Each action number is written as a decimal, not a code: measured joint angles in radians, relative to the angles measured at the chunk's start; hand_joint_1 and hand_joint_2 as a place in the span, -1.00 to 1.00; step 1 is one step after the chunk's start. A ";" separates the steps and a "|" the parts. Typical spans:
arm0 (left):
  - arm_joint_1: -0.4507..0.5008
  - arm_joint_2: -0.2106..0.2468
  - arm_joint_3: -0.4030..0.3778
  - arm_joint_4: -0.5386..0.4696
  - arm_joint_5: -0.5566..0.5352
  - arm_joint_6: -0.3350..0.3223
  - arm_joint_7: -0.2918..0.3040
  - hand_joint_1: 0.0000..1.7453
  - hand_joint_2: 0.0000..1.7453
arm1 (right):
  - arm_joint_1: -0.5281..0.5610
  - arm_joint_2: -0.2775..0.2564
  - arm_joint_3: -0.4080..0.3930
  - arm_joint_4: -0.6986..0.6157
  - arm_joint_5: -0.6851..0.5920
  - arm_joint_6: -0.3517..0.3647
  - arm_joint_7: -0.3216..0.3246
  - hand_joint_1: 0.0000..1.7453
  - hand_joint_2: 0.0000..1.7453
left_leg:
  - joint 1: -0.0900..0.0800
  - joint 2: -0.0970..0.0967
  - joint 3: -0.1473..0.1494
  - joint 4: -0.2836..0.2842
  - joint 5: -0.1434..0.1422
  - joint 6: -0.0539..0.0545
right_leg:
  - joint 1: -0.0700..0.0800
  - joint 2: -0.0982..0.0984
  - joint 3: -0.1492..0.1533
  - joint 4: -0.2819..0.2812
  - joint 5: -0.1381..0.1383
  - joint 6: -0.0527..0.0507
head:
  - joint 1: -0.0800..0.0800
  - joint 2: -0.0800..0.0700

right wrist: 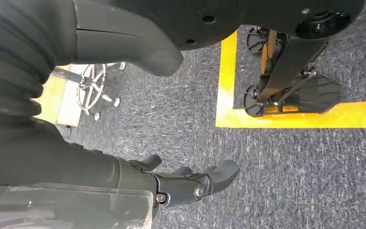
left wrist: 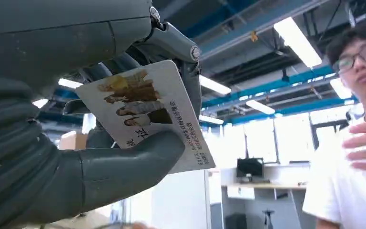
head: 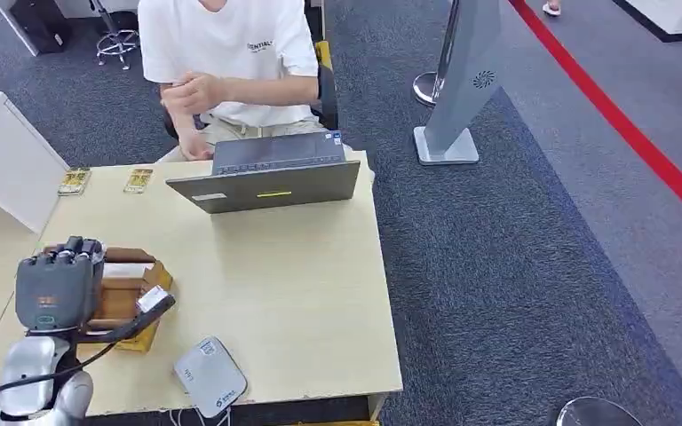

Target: Pass the card to the sensor for recognition and then transmit it.

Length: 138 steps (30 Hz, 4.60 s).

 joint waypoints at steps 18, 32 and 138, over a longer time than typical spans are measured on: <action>-0.269 0.038 0.009 0.106 -0.061 -0.029 0.017 1.00 1.00 | -0.004 0.000 0.025 0.000 0.025 0.000 0.000 -1.00 1.00 | 0.000 0.000 -0.001 0.000 0.000 0.000 | 0.000 0.000 -0.002 0.000 0.000 0.000 | 0.000 0.000; -0.332 0.037 0.000 0.159 -0.041 -0.062 0.021 -1.00 1.00 | -0.006 0.000 0.030 0.000 0.027 0.000 0.000 -1.00 1.00 | 0.000 0.009 -0.008 0.001 0.000 0.000 | 0.000 0.010 -0.012 0.000 0.002 0.000 | 0.000 0.000; 0.257 -0.127 0.431 0.083 0.001 0.103 -0.143 -1.00 1.00 | 0.011 -0.034 -0.003 0.000 0.043 -0.025 0.046 -1.00 1.00 | 0.000 0.006 -0.009 0.000 -0.001 0.000 | 0.000 0.006 -0.011 0.000 0.001 0.001 | 0.000 0.000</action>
